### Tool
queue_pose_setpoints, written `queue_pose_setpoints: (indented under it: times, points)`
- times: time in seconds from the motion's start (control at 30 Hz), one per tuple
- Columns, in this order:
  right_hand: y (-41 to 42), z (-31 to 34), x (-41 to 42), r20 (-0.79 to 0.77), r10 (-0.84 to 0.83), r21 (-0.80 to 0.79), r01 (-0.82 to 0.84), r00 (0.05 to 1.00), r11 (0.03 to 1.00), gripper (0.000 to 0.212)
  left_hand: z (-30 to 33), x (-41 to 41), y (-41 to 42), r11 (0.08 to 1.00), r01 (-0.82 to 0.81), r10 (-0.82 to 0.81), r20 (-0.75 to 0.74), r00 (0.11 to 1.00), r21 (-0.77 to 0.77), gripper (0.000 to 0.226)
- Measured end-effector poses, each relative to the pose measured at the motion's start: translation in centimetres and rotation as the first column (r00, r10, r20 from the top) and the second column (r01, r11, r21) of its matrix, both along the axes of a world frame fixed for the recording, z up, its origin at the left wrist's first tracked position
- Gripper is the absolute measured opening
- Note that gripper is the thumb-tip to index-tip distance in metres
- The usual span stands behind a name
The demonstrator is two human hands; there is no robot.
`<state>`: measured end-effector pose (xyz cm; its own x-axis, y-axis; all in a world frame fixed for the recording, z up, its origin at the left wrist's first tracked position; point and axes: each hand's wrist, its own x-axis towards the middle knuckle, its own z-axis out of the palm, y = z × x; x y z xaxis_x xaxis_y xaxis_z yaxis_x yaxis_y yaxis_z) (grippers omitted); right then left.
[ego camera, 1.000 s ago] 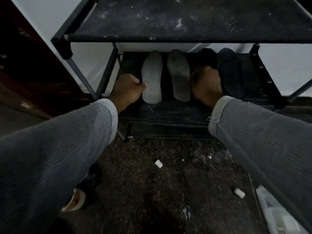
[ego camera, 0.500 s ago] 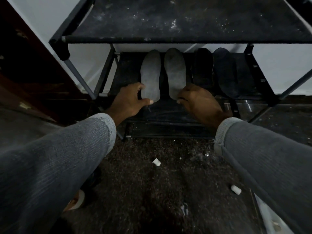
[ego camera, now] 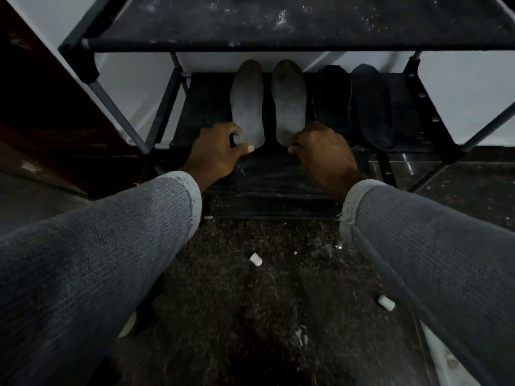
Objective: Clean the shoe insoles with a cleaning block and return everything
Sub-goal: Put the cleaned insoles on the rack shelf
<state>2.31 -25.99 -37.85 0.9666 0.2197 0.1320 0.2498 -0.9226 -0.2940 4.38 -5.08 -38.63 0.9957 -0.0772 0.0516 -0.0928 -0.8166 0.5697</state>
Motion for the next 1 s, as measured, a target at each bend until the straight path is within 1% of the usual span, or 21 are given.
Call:
queue_pose_setpoints:
  times: [0.17, 0.27, 0.37, 0.57, 0.67, 0.8, 1.0]
  points:
    - [0.02, 0.04, -0.08, -0.028, -0.009, -0.002, 0.009, 1.000, 1.000, 0.027, 0.00, -0.41, 0.09, 1.000, 0.024, -0.024, -0.012, 1.000, -0.010, 0.051]
    - [0.09, 0.04, -0.23, -0.017, -0.021, -0.036, 0.021, 1.000, 0.999, 0.025, 0.16, -0.48, 0.01, 1.000, 0.023, -0.023, -0.001, 1.000, -0.009, 0.047]
    - [0.10, 0.02, -0.33, -0.010, -0.039, -0.027, 0.039, 0.999, 0.999, 0.023, 0.20, -0.62, -0.18, 1.000, 0.018, -0.018, -0.004, 1.000, -0.016, 0.045]
    - [0.11, -0.24, 0.13, -0.060, -0.121, 0.028, 0.123, 0.991, 0.992, 0.022, -0.09, -0.60, -0.22, 1.000, 0.021, -0.021, -0.005, 1.000, -0.016, 0.046]
    - [0.24, 0.00, 0.09, -0.099, -0.125, -0.008, 0.125, 0.987, 0.992, 0.022, -0.15, -0.50, -0.32, 0.999, 0.025, -0.025, -0.007, 1.000, -0.021, 0.046]
    - [0.03, -0.01, -0.46, 0.023, -0.047, -0.061, 0.048, 0.999, 0.997, 0.023, -0.11, -0.67, -0.58, 0.999, 0.026, -0.025, 0.009, 1.000, -0.039, 0.044]
    - [0.05, -0.13, -0.44, 0.041, -0.036, -0.060, 0.039, 0.999, 0.997, 0.022, -0.31, -0.52, -0.48, 0.999, 0.022, -0.022, 0.005, 1.000, -0.032, 0.043]
